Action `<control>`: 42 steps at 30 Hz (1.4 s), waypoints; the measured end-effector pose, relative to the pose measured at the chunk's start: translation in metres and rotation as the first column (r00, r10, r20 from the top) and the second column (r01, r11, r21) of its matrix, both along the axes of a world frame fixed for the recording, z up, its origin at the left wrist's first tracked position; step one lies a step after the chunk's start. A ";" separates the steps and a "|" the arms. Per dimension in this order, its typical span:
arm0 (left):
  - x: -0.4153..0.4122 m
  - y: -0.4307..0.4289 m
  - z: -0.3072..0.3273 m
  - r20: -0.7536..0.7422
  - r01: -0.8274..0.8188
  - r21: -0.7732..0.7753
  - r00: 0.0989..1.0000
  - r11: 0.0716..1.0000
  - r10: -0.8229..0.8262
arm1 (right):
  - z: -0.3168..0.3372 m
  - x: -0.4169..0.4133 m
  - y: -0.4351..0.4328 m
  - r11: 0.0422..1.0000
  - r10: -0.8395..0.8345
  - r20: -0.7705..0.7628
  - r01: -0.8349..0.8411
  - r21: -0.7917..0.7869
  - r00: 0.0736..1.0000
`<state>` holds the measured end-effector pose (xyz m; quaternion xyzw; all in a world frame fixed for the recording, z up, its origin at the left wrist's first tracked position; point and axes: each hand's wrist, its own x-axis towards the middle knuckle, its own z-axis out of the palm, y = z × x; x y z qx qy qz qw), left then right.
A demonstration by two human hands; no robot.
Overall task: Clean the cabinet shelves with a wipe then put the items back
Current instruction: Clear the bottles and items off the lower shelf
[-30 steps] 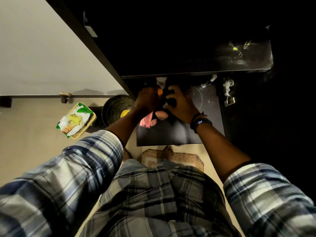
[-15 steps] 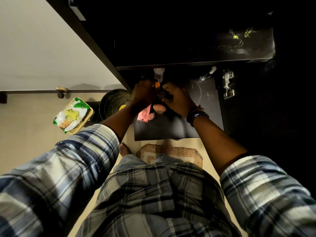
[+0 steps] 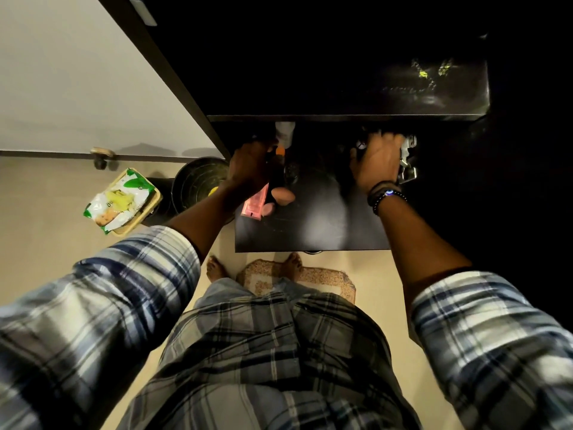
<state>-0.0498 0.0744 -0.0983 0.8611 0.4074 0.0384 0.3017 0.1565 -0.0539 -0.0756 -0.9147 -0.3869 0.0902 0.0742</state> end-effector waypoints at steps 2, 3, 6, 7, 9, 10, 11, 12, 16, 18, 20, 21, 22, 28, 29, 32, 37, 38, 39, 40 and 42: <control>-0.001 -0.001 0.002 0.013 0.002 0.008 1.000 1.000 -0.002 | -0.003 0.012 0.001 0.991 0.010 -0.003 -0.010 -0.136 1.000; -0.002 -0.002 0.003 0.022 0.004 0.014 1.000 1.000 -0.004 | -0.003 0.016 0.002 0.984 0.033 -0.008 -0.034 -0.177 0.999; -0.005 -0.005 0.003 0.043 0.006 0.030 0.999 1.000 -0.007 | -0.001 0.023 0.006 0.970 0.091 -0.009 -0.090 -0.224 0.996; -0.005 -0.007 0.003 0.052 0.007 0.036 0.999 0.999 -0.009 | 0.003 0.023 0.008 0.966 0.109 -0.008 -0.108 -0.237 0.994; -0.006 -0.009 0.003 0.065 0.012 0.038 0.998 0.999 -0.015 | 0.005 0.026 0.012 0.940 0.147 -0.012 -0.144 -0.309 0.989; -0.007 -0.010 0.004 0.072 0.013 0.036 0.997 0.999 -0.015 | 0.005 0.027 0.014 0.927 0.148 -0.026 -0.148 -0.344 0.989; -0.007 -0.011 0.005 0.082 0.013 0.037 0.997 0.999 -0.016 | 0.006 0.028 0.015 0.923 0.131 -0.042 -0.137 -0.360 0.991; -0.008 -0.011 0.006 0.094 0.013 0.043 0.995 0.999 -0.017 | 0.005 0.030 0.016 0.922 0.116 -0.059 -0.129 -0.365 0.992; -0.010 -0.014 0.014 0.124 0.012 0.044 0.992 0.999 -0.017 | 0.004 0.033 0.016 0.926 0.164 -0.082 -0.182 -0.331 0.983; -0.012 -0.017 0.017 0.130 0.005 0.047 0.991 0.999 -0.011 | 0.003 0.033 0.016 0.934 0.186 -0.076 -0.200 -0.297 0.980; -0.013 -0.020 0.020 0.138 -0.022 0.065 0.990 0.998 0.013 | 0.001 0.032 0.014 0.949 0.171 -0.088 -0.188 -0.251 0.981; -0.014 -0.021 0.023 0.139 -0.037 0.072 0.990 0.997 0.026 | 0.001 0.030 0.013 0.955 0.140 -0.104 -0.162 -0.248 0.985; -0.014 -0.023 0.024 0.145 -0.046 0.076 0.989 0.996 0.035 | 0.001 0.028 0.012 0.968 0.102 -0.114 -0.125 -0.216 0.988; -0.014 -0.044 0.045 0.182 0.011 0.155 0.983 0.988 -0.039 | 0.015 -0.008 -0.004 0.979 0.019 -0.360 0.056 0.195 0.933; -0.012 -0.049 0.048 0.182 0.051 0.194 0.979 0.980 -0.087 | 0.019 -0.015 -0.006 0.972 0.036 -0.408 0.063 0.227 0.912; -0.009 -0.062 0.050 0.154 0.140 0.230 0.972 0.963 -0.178 | 0.029 -0.035 -0.013 0.959 0.079 -0.489 0.068 0.275 0.869; -0.006 -0.068 0.051 0.156 0.184 0.121 0.967 0.975 -0.202 | 0.071 -0.069 -0.021 0.931 0.223 -0.503 -0.029 0.364 0.835; -0.007 -0.070 0.054 0.195 0.179 0.096 0.961 0.979 -0.195 | 0.076 -0.074 -0.022 0.925 0.250 -0.503 -0.051 0.377 0.827; -0.007 -0.070 0.056 0.214 0.170 0.072 0.960 0.983 -0.181 | 0.080 -0.078 -0.022 0.921 0.268 -0.492 -0.071 0.382 0.829; -0.009 -0.071 0.058 0.216 0.155 0.054 0.963 0.986 -0.163 | 0.081 -0.080 -0.022 0.920 0.278 -0.473 -0.090 0.382 0.836; -0.013 -0.073 0.062 0.197 0.126 0.054 0.971 0.991 -0.135 | 0.079 -0.082 -0.022 0.926 0.285 -0.449 -0.122 0.357 0.847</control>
